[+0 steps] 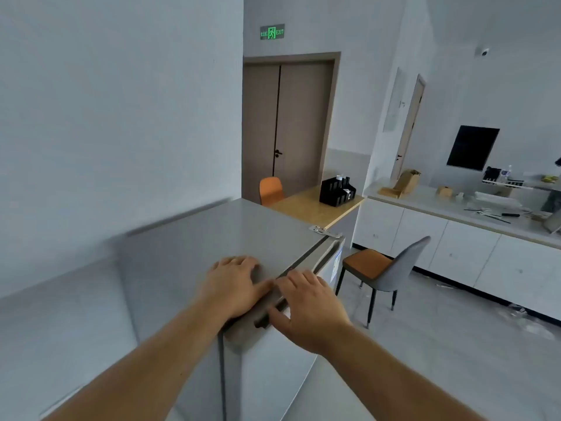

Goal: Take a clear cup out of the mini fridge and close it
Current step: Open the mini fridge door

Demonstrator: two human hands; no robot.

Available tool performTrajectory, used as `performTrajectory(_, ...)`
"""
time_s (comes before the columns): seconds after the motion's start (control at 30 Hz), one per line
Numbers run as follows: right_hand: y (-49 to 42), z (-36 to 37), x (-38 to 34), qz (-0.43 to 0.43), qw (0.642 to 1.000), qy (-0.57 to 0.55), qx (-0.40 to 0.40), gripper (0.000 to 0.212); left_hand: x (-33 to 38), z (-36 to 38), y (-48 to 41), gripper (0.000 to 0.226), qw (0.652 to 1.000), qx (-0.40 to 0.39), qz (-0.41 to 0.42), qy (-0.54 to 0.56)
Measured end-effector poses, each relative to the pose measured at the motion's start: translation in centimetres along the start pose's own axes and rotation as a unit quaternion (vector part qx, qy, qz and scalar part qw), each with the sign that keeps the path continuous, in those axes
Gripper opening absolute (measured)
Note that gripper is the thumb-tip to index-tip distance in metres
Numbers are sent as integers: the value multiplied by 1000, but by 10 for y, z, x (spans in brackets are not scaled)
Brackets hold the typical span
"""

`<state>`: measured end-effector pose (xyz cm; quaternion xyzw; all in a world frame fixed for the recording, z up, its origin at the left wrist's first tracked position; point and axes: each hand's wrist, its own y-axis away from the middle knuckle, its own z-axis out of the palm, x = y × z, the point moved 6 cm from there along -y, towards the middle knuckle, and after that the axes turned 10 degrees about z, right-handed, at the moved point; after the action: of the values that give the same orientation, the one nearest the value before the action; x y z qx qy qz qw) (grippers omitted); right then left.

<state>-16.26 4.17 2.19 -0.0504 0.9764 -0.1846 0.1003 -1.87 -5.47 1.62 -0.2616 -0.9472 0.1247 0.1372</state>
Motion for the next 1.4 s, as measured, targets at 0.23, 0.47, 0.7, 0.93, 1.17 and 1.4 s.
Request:
performTrajectory(0.23, 4, 15, 4, 6, 995, -86, 57, 17, -9, 17, -14, 65, 999, -28, 14, 10)
performTrajectory(0.47, 8, 19, 8, 40, 990, -124, 50, 16, -8, 15, -11, 80, 1000, -27, 4, 9)
performTrajectory(0.7, 9, 12, 6, 42, 992, -122, 7, 9, -3, 9, -8, 80, 999, -32, 3, 15)
performTrajectory(0.93, 24, -14, 41, 152, 982, -110, 25, 31, -2, 8, -9, 80, 1000, -25, 9, 9)
performTrajectory(1.17, 32, -30, 59, 204, 977, 9, -58, 23, -1, 8, -9, 75, 1000, -25, 12, 6)
performTrajectory(1.4, 61, -43, 94, 244, 961, 108, -67, 32, -7, 12, -10, 78, 1000, -26, 12, 7)
